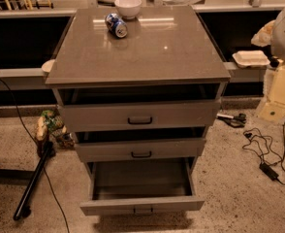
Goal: Close bottom drawer
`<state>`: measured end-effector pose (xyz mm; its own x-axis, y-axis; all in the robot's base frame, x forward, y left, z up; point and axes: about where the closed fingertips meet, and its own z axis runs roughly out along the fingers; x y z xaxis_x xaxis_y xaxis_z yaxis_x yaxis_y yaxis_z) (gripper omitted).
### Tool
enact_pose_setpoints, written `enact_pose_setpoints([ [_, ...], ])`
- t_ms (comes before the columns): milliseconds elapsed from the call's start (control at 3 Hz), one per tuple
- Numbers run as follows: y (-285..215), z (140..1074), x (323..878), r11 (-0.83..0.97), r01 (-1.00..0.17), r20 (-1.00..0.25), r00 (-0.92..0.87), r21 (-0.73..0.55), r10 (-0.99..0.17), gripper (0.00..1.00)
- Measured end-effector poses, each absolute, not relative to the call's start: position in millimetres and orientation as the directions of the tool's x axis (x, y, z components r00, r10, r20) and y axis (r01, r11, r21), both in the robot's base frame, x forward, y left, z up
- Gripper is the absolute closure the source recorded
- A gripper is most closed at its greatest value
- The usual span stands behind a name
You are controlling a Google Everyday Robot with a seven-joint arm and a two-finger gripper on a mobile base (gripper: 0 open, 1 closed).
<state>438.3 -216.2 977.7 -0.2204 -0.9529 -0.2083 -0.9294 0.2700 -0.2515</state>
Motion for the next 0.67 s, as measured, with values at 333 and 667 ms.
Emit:
enact_pose_setpoints([
  [333, -216, 978, 438, 0.270, -0.929, -0.208, -0.220, -0.251, -0.953, 0.00],
  [667, -211, 953, 437, 0.258, -0.944, -0.192, -0.219, -0.206, -0.957, 0.00],
])
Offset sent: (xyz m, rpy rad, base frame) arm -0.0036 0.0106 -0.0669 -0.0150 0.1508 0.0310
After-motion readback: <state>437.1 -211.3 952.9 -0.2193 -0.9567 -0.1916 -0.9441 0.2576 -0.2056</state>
